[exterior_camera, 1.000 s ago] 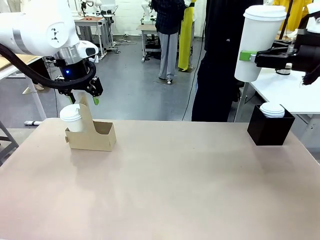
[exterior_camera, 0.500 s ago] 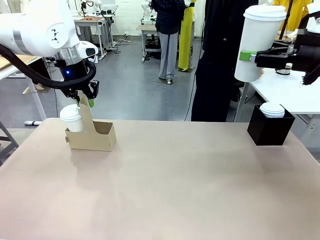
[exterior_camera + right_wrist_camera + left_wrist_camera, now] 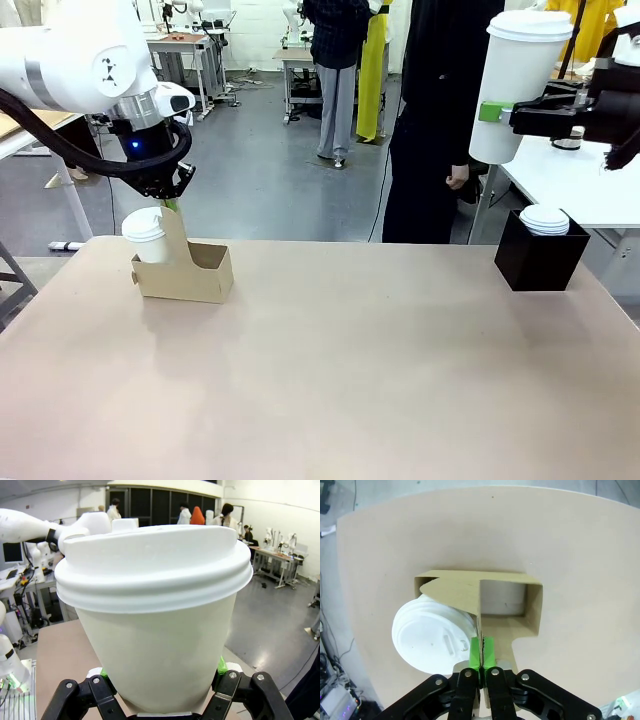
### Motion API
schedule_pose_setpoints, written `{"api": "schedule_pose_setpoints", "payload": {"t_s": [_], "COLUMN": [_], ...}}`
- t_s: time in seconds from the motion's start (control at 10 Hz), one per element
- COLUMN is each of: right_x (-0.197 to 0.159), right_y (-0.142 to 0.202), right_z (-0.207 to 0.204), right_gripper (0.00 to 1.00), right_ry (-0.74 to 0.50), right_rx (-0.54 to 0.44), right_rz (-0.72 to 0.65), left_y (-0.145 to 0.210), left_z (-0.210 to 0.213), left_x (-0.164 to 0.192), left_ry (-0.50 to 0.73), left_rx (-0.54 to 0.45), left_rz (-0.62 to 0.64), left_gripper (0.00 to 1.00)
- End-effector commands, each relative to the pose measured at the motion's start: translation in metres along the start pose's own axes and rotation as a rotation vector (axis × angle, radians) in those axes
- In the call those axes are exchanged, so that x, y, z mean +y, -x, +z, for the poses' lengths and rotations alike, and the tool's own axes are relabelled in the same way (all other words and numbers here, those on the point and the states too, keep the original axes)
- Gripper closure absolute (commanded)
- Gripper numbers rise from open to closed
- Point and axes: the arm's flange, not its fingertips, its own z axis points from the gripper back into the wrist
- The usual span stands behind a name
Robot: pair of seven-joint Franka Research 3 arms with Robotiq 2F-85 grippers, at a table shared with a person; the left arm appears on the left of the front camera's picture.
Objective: Pour a drink into a cup and package it in a carrier.
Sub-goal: Position the Cup Carrier in the center of the table.
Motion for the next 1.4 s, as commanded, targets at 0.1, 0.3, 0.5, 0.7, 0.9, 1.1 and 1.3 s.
{"api": "schedule_pose_setpoints", "payload": {"t_s": [0.1, 0.3, 0.5, 0.7, 0.9, 1.1, 1.3], "right_x": [0.000, 0.000, 0.000, 0.000, 0.000, 0.000, 0.000], "right_y": [-0.002, -0.002, -0.002, -0.002, -0.002, -0.002, -0.002], "right_z": [-0.001, -0.001, -0.001, -0.001, -0.001, -0.001, -0.001], "right_gripper": [0.20, 0.20, 0.20, 0.20, 0.20, 0.20, 0.20], "right_ry": [-0.003, -0.003, -0.003, -0.003, -0.003, -0.003, -0.003], "right_rx": [-0.012, -0.012, -0.012, -0.012, -0.012, -0.012, -0.012], "right_rz": [0.002, 0.002, 0.002, 0.002, 0.002, 0.002, 0.002], "left_y": [0.000, 0.000, 0.007, 0.027, 0.049, 0.075, 0.101], "left_z": [0.000, 0.000, 0.033, 0.073, 0.099, 0.104, 0.100], "left_x": [0.000, 0.000, -0.011, -0.042, -0.089, -0.144, -0.189], "left_ry": [0.000, -0.002, 0.070, 0.073, 0.086, 0.088, 0.076], "left_rx": [0.000, 0.003, 0.002, -0.053, -0.053, -0.042, -0.044], "left_rz": [0.000, 0.013, 0.048, 0.075, 0.094, 0.079, 0.057], "left_gripper": [1.00, 0.98, 0.98, 0.98, 0.98, 0.98, 0.98]}}
